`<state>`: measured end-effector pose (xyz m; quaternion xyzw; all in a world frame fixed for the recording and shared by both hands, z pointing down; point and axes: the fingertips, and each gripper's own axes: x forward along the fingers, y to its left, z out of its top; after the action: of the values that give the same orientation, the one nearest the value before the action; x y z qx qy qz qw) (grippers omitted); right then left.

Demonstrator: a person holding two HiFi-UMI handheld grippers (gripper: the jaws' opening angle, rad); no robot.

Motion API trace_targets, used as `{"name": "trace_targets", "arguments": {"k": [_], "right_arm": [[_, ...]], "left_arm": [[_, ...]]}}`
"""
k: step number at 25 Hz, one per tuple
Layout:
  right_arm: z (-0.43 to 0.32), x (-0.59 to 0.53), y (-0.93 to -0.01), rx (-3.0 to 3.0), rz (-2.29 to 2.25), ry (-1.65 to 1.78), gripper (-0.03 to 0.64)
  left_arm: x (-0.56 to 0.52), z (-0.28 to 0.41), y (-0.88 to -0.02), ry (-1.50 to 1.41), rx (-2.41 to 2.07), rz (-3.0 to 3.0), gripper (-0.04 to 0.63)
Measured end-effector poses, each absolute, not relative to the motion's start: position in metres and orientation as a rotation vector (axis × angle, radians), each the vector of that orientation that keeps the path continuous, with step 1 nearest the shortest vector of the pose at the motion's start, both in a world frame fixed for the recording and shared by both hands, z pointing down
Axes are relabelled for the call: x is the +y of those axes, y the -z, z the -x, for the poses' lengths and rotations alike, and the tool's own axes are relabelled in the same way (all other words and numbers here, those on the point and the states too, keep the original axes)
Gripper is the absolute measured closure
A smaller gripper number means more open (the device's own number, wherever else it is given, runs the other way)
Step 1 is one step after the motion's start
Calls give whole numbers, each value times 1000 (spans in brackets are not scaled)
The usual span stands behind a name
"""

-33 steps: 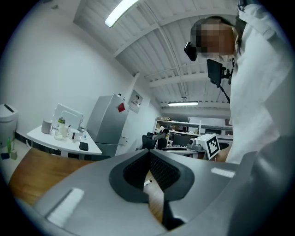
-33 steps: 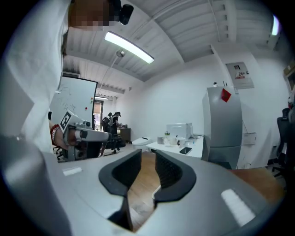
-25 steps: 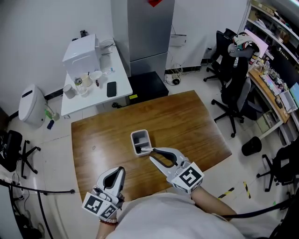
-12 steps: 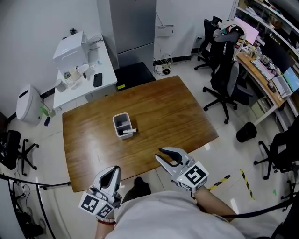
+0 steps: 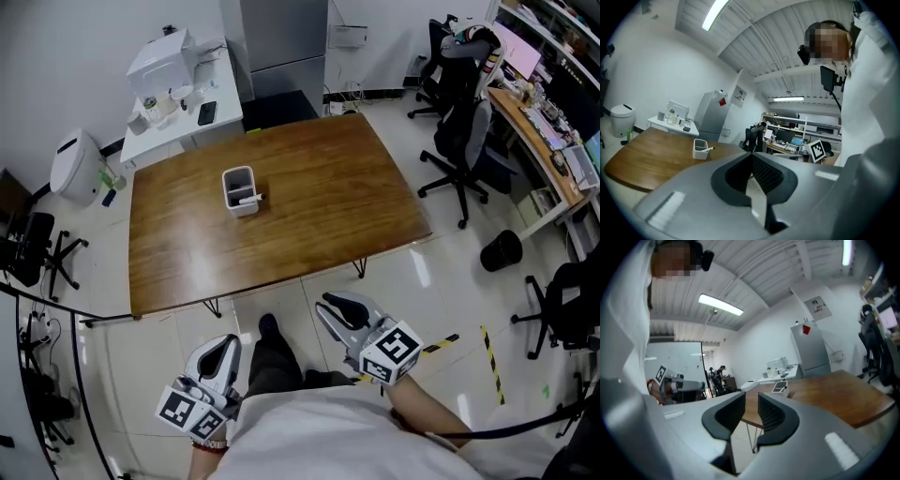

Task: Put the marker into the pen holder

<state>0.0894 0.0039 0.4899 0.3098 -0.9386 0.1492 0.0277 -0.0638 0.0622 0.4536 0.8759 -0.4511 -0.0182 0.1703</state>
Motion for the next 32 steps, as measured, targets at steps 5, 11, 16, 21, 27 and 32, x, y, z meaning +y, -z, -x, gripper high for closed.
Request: {"name": "trace_targets", "arguments": {"k": [5, 11, 16, 21, 27, 32], "right_arm": [[-89, 42, -486, -2949, -883, -522, 551], [-98, 72, -475, -2958, -919, -512, 551], [-94, 93, -463, -2937, -980, -456, 552], [-75, 145, -460, -2904, -918, -327, 552], [-64, 187, -461, -2874, -915, -325, 551], [-65, 208, -441, -2888, -950, -276, 551]], "left_arm": [[110, 52, -459, 18, -1310, -2448, 611], [127, 51, -430, 72, -1295, -2511, 612], [140, 59, -419, 79, -1282, -2526, 612], [176, 46, -413, 77, -1183, -2593, 612], [220, 53, -423, 107, -1132, -2586, 612], [247, 65, -420, 158, -1135, -2584, 611]]}}
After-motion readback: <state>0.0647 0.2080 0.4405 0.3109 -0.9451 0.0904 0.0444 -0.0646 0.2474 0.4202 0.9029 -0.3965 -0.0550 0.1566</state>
